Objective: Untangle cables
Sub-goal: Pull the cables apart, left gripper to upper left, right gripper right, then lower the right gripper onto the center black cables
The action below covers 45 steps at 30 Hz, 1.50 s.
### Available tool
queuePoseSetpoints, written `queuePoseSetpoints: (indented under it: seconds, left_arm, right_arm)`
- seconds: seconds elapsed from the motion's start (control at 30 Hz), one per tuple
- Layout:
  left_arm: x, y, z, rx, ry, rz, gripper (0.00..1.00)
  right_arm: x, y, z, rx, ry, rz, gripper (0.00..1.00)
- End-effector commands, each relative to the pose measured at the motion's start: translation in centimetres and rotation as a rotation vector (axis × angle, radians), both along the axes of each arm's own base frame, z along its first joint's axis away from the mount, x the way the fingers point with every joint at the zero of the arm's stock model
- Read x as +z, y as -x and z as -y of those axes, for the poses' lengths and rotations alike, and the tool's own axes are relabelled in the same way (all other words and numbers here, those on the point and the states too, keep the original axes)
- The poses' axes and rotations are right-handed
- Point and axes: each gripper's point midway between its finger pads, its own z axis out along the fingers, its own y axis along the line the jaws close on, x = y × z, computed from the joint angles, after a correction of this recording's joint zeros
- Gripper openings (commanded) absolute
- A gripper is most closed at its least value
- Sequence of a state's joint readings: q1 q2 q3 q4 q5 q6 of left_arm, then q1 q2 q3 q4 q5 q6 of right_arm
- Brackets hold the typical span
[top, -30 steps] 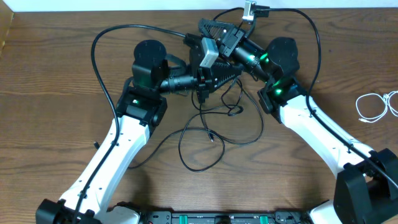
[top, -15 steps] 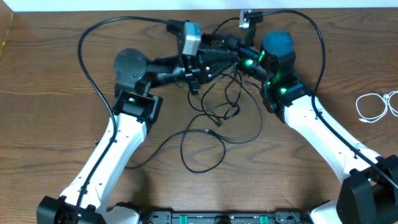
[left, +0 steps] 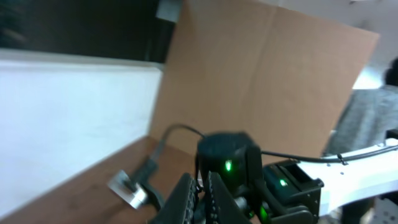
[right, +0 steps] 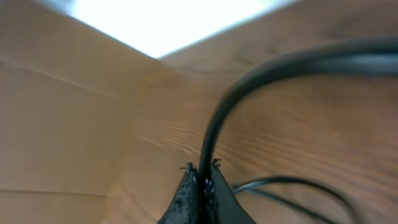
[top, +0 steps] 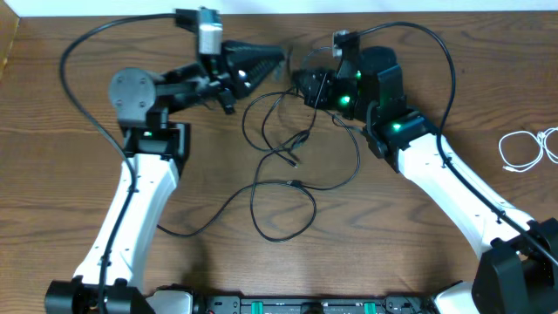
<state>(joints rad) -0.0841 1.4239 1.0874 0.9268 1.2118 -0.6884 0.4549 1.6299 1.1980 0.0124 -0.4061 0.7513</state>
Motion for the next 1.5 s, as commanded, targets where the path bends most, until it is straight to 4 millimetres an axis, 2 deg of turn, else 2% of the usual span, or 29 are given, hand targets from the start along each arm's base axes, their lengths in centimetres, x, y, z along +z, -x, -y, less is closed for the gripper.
queuePoseSetpoints:
  seconds: [0.0,0.17,0.33,0.37,0.4,0.43,0.5,0.53,0.63,0.83,0.9,1.0,1.1,1.13,1.17,1.23,1.3,1.37,1.47]
  left_arm:
    - [2.7,-0.5,-2.5,0.100,0.028,0.070,0.08]
    - [1.6,-3.6,-6.0,0.253,0.057,-0.050,0.07]
    - [0.8,-4.1,-6.8,0.268,0.050,-0.099,0.07]
    - [0.8,-4.1,-6.8,0.264,0.047,-0.097,0.07]
    - [0.7,-4.0,-6.7,0.258,0.039,-0.087,0.07]
    - [0.6,-3.9,-6.6,0.254,0.029,-0.074,0.08]
    - [0.3,-4.0,-6.6,0.257,0.020,-0.077,0.07]
    - [0.1,-4.0,-6.6,0.260,0.012,-0.077,0.07]
    - [-1.0,-4.5,-6.8,0.274,-0.016,-0.100,0.08]
    - [-4.2,-5.5,-8.1,0.323,-0.081,-0.190,0.07]
    - [-5.8,-5.7,-8.6,0.343,-0.119,-0.223,0.08]
    - [-9.7,-6.6,-9.9,0.433,-0.189,-0.350,0.08]
    - [-13.5,-6.7,-11.0,0.517,-0.266,-0.484,0.17]
    - [-14.6,-6.7,-11.4,0.541,-0.293,-0.518,0.25]
    - [-16.4,-6.5,-12.1,0.582,-0.342,-0.578,0.25]
    - [-17.9,-6.2,-12.6,0.608,-0.379,-0.631,0.27]
    - [-19.0,-6.1,-13.0,0.625,-0.398,-0.676,0.34]
    - [-19.9,-6.0,-13.3,0.645,-0.417,-0.709,0.41]
    - [-20.9,-6.0,-14.2,0.693,-0.448,-0.745,0.42]
  right_arm:
    - [-3.0,-0.2,1.1,-0.020,0.104,-0.020,0.01]
    - [-4.1,0.9,0.7,0.019,0.120,-0.071,0.01]
    - [-4.2,0.7,1.0,0.019,0.163,-0.033,0.03]
    - [-4.3,0.5,1.2,0.006,0.170,-0.031,0.19]
    - [-4.4,0.2,1.6,-0.015,0.181,-0.030,0.50]
    - [-4.6,-0.1,2.1,-0.041,0.197,-0.032,0.68]
    - [-5.2,-0.4,3.1,-0.086,0.230,-0.044,0.85]
    - [-5.6,-0.6,3.7,-0.113,0.254,-0.057,0.99]
    - [-6.8,-0.6,5.3,-0.164,0.308,-0.098,0.99]
    - [-8.4,0.4,6.4,-0.170,0.350,-0.175,0.99]
    - [-8.8,0.8,6.6,-0.167,0.363,-0.196,0.99]
    - [-9.1,0.8,7.1,-0.187,0.385,-0.203,0.99]
    - [-8.5,-0.1,7.2,-0.217,0.381,-0.161,0.99]
    - [-8.2,-0.5,7.3,-0.228,0.378,-0.144,0.99]
    - [-7.8,-1.0,7.2,-0.238,0.368,-0.121,0.99]
    - [-7.7,-1.4,6.9,-0.241,0.356,-0.108,0.99]
    - [-8.2,-1.5,6.6,-0.245,0.331,-0.132,0.99]
    - [-9.2,-1.3,6.0,-0.236,0.304,-0.179,0.99]
    - [-11.1,-1.2,4.2,-0.193,0.249,-0.237,0.99]
